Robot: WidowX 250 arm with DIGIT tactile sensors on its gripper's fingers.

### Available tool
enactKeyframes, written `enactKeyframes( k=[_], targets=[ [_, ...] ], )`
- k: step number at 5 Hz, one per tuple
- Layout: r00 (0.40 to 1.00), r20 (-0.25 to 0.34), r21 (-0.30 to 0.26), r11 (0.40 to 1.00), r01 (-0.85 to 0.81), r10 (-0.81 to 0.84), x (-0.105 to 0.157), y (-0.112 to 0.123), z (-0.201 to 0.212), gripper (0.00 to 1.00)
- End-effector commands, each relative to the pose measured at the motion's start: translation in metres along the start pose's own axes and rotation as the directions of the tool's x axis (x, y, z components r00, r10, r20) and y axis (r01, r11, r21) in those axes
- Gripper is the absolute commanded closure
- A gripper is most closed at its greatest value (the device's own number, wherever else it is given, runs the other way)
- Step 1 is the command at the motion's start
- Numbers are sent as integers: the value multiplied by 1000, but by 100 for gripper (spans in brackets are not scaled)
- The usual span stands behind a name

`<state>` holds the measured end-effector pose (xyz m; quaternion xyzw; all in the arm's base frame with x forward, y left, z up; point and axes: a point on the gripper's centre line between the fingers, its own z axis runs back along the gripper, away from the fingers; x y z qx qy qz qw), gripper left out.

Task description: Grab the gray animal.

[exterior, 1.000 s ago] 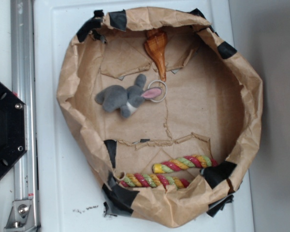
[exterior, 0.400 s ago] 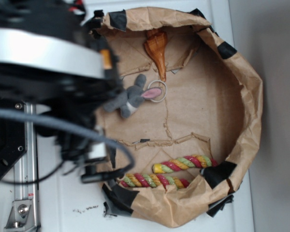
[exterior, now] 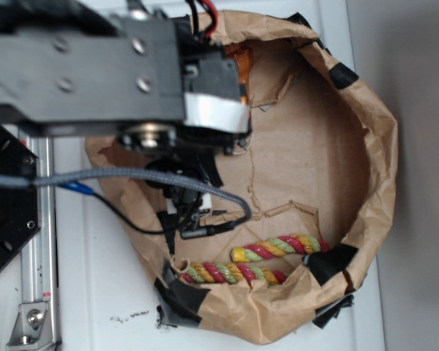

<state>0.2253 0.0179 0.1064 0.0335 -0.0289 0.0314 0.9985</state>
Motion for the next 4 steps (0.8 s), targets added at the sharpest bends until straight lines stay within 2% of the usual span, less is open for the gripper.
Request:
enactKeyframes(
  k=[1, 2, 3, 4],
  targets=[
    [997, -41, 43, 997, 69, -67, 9, 4, -61, 0],
    [993, -67, 73, 992, 107, -102, 17, 8, -81, 43],
    [992, -60, 45, 993, 114, -111, 19, 8, -72, 100],
    [990, -7, 50, 988, 144, -144, 27, 1, -34, 100]
  ],
)
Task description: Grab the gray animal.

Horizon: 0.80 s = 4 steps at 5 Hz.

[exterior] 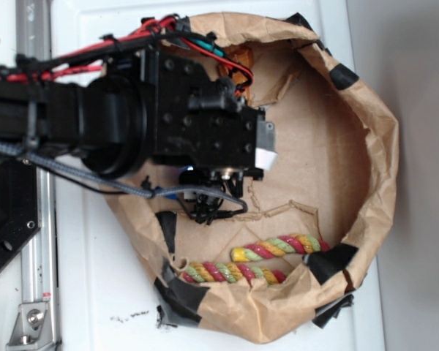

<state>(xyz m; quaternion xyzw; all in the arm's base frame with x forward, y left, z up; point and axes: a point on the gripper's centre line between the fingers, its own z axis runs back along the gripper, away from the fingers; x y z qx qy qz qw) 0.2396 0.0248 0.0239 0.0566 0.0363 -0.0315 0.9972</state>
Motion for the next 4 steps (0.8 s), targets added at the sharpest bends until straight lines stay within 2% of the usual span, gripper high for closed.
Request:
enactKeyframes(
  k=[1, 2, 3, 4],
  targets=[
    [984, 177, -7, 1000, 27, -25, 11, -1, 96, 100],
    [983, 185, -24, 999, 22, -17, 7, -5, 137, 100],
    [972, 160, -59, 985, -163, 171, -1, -8, 159, 100],
    [934, 219, -115, 958, -263, 283, -6, -4, 172, 100]
  ],
)
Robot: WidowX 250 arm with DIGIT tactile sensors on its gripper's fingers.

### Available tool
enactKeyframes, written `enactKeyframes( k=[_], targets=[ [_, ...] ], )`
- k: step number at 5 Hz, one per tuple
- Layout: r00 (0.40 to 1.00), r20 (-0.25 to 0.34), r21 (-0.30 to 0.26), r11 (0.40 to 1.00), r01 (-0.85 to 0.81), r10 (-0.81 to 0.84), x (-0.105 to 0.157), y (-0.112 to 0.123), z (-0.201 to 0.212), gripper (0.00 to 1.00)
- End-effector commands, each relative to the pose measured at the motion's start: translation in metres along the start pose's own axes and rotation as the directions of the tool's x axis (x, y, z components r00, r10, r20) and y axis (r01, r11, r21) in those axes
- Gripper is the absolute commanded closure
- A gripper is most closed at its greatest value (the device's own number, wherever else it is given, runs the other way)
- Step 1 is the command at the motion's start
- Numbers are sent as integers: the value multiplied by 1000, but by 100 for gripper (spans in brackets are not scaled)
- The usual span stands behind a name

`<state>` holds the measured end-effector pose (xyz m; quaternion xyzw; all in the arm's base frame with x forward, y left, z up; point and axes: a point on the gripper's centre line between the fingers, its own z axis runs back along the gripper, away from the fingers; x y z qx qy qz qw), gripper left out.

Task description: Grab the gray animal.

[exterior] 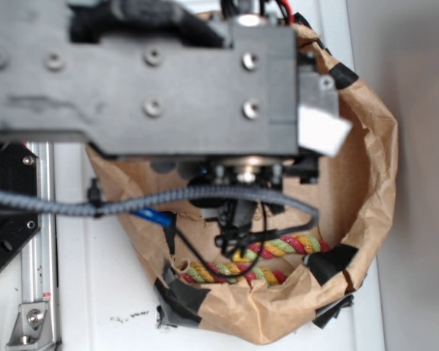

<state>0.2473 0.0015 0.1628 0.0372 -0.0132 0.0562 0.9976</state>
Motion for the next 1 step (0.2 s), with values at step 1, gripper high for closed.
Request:
enactKeyframes(
  k=[1],
  targets=[
    [978, 143, -69, 987, -143, 152, -2, 5, 27, 100]
  ],
)
